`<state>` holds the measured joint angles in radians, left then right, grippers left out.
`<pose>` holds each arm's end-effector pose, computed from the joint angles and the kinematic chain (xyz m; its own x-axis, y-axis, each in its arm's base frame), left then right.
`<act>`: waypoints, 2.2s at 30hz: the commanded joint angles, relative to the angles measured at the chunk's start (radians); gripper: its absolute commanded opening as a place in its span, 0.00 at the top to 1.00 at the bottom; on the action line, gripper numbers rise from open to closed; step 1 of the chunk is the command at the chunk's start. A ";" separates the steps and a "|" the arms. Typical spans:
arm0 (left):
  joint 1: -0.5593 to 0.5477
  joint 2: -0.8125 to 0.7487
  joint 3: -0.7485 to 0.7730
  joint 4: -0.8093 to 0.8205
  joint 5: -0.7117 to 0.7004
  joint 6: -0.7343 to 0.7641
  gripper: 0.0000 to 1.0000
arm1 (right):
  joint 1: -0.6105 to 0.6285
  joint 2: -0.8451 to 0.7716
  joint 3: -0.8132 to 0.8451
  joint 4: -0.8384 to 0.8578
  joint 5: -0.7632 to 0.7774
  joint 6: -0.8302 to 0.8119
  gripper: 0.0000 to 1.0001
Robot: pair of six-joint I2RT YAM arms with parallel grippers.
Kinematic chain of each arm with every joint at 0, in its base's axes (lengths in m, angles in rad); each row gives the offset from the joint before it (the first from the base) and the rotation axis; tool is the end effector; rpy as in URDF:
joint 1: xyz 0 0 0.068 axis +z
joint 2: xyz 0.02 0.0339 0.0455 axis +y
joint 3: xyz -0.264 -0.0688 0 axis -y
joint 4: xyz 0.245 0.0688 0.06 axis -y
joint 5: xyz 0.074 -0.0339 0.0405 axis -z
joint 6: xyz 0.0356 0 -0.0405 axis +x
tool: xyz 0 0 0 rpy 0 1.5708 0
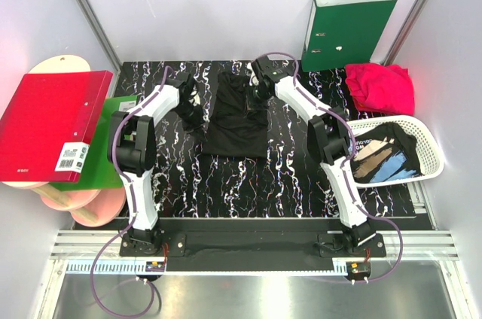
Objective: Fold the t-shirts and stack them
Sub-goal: Fold the folded rectangular tshirt in 1/3 of the way
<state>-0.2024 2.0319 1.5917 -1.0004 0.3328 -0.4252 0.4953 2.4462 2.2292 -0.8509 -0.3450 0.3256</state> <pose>0.3882 -0.0915 0.1931 -0.9803 -0.1968 0.0154 -0.1897 0.9179 -0.3486 0.4577 0.2609 0.1943 -0.9193 -0.1545 -0.3619 -0.3131 0.8443 0.4349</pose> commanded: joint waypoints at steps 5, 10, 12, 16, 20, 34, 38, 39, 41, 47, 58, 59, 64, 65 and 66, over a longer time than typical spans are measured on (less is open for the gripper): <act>0.008 -0.018 -0.010 0.002 -0.014 0.026 1.00 | -0.001 0.059 0.208 -0.028 0.166 -0.002 1.00; 0.009 -0.009 -0.010 0.000 -0.011 0.034 1.00 | -0.001 -0.058 0.126 -0.028 0.068 -0.011 1.00; 0.011 0.002 -0.007 0.000 -0.006 0.032 1.00 | -0.001 -0.099 0.058 -0.028 0.044 -0.014 1.00; 0.011 0.011 -0.010 0.002 -0.005 0.034 1.00 | -0.003 -0.136 -0.055 -0.027 -0.029 -0.016 1.00; 0.009 0.010 -0.024 0.003 -0.008 0.032 1.00 | 0.003 -0.133 -0.169 -0.024 -0.068 -0.019 1.00; 0.017 0.025 -0.009 -0.003 -0.021 0.029 1.00 | 0.014 0.065 0.018 -0.031 -0.032 0.010 1.00; 0.021 0.037 0.011 -0.017 -0.025 0.035 1.00 | 0.009 0.085 0.130 -0.054 0.043 0.029 1.00; 0.023 0.039 0.014 -0.018 -0.026 0.036 1.00 | 0.006 0.085 0.142 -0.056 0.067 0.029 1.00; 0.023 0.047 0.027 -0.024 -0.029 0.040 1.00 | -0.003 0.085 0.171 -0.057 0.084 0.035 1.00; 0.024 0.073 0.047 -0.037 -0.020 0.048 1.00 | -0.021 0.142 0.271 -0.057 0.170 0.053 1.00; 0.029 0.067 0.068 -0.055 -0.034 0.075 1.00 | -0.040 0.116 0.351 -0.074 0.334 0.026 1.00; 0.032 0.067 0.071 -0.053 -0.037 0.074 1.00 | -0.041 0.091 0.331 -0.074 0.325 0.024 1.00; 0.044 0.048 0.099 -0.011 -0.026 0.060 0.69 | -0.072 -0.102 0.118 -0.071 0.268 0.023 0.95; 0.052 0.041 0.099 0.003 -0.011 0.057 0.54 | -0.084 -0.130 0.084 -0.070 0.235 0.032 0.88; 0.055 0.033 0.099 0.019 -0.002 0.054 0.36 | -0.098 -0.156 0.004 -0.065 0.203 0.062 0.74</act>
<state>-0.1680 2.1105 1.6459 -1.0428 0.3141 -0.3683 0.4427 2.4958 2.3730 -0.9291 -0.0723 0.3611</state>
